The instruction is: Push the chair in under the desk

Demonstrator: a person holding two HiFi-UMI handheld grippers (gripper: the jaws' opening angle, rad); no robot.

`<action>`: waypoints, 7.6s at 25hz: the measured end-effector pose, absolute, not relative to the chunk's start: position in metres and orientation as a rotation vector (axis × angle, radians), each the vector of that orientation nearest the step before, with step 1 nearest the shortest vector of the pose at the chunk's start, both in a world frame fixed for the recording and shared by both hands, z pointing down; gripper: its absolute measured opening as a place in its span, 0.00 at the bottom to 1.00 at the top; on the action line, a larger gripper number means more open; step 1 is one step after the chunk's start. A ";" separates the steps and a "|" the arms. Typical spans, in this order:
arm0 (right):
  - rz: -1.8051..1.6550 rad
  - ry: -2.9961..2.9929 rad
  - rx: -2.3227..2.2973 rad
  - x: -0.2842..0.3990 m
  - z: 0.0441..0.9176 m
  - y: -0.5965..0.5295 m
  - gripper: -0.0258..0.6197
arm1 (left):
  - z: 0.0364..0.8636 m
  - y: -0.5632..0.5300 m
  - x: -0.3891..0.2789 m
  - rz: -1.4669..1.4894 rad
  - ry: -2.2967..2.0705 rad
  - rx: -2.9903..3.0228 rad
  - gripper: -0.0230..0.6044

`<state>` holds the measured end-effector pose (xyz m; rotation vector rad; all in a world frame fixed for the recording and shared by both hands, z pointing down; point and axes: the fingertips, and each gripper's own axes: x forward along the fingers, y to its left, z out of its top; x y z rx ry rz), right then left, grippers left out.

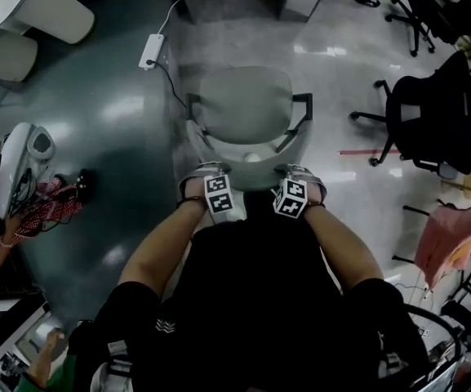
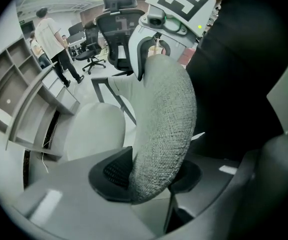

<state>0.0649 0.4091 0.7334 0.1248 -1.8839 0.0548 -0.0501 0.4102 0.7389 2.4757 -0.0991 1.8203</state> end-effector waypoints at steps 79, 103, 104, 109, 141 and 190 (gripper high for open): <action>0.099 -1.859 0.144 0.025 0.738 -0.117 0.31 | 0.744 -0.118 -0.094 1.855 -0.080 2.418 0.30; 0.063 -1.885 0.079 0.035 0.739 -0.253 0.31 | 0.746 -0.248 -0.083 1.851 -0.125 2.374 0.30; 0.062 -1.889 0.079 0.034 0.740 -0.259 0.31 | 0.747 -0.253 -0.084 1.856 -0.128 2.371 0.30; 0.065 -1.905 0.077 0.030 0.739 -0.280 0.31 | 0.748 -0.277 -0.088 1.876 -0.135 2.355 0.30; 0.034 -1.907 0.031 0.025 0.744 -0.404 0.31 | 0.750 -0.397 -0.094 1.859 -0.154 2.335 0.30; 0.346 -2.398 0.649 0.055 0.576 -0.554 0.32 | 0.564 -0.526 -0.134 0.924 -1.140 2.379 0.26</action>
